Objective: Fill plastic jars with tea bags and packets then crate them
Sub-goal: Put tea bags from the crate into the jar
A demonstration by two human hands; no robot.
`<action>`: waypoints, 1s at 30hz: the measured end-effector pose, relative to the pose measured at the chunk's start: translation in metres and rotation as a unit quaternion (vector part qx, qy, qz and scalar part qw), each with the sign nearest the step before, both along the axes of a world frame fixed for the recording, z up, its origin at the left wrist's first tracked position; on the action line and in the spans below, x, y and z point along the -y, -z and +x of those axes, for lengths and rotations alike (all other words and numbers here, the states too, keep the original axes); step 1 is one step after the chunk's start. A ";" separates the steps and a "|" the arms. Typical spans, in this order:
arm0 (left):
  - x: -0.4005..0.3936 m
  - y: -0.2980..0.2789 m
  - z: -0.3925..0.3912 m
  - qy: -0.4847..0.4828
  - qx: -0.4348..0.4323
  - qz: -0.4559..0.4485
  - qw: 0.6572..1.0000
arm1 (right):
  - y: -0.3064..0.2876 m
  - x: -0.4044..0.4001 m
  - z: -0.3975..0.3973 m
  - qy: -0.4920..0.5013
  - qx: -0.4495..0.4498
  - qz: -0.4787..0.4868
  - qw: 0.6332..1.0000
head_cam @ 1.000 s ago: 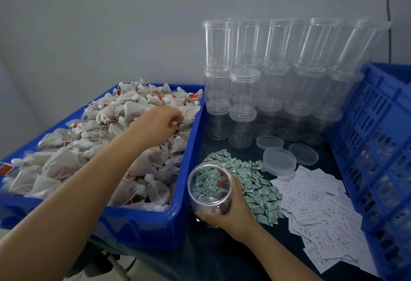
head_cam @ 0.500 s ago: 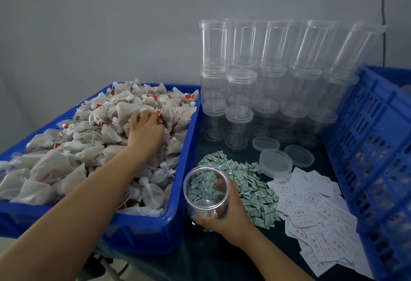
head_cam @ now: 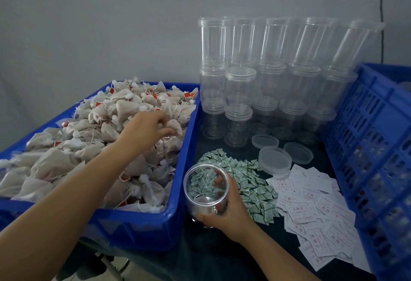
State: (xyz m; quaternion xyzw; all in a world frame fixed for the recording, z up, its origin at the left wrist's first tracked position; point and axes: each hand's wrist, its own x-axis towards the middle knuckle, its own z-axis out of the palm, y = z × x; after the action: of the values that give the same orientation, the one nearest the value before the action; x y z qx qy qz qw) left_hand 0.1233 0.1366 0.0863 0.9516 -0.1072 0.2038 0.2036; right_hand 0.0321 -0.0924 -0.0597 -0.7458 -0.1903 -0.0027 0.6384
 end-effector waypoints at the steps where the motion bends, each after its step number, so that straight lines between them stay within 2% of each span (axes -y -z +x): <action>1: 0.001 -0.005 -0.006 0.008 -0.006 -0.017 1.000 | 0.000 0.000 0.000 0.001 0.001 -0.001 1.000; 7: 0.016 -0.033 -0.040 0.087 -0.064 -0.080 0.991 | 0.000 -0.002 0.000 0.013 -0.001 -0.008 1.000; 12: 0.038 -0.048 -0.068 0.193 -0.166 -0.178 0.950 | 0.005 0.000 0.003 0.018 -0.004 -0.016 1.000; 15: 0.051 -0.045 -0.077 0.230 -0.194 -0.172 0.938 | 0.008 -0.001 0.005 0.021 -0.008 -0.008 1.000; 22: 0.062 -0.026 -0.079 0.229 -0.230 0.007 0.946 | 0.012 -0.003 0.010 0.032 -0.001 -0.005 0.999; 27: 0.070 -0.012 -0.081 0.233 -0.193 0.150 0.941 | 0.017 -0.003 0.012 0.034 -0.014 -0.012 0.999; 30: 0.079 -0.008 -0.083 0.217 -0.139 0.231 0.938 | 0.019 -0.002 0.013 0.036 -0.013 -0.014 0.999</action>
State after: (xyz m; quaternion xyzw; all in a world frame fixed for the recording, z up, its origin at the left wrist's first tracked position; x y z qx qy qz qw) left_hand 0.0406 0.0576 0.0941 0.9448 -0.3261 -0.0097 0.0306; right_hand 0.0451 -0.0907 -0.0785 -0.7612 -0.1550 -0.0128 0.6296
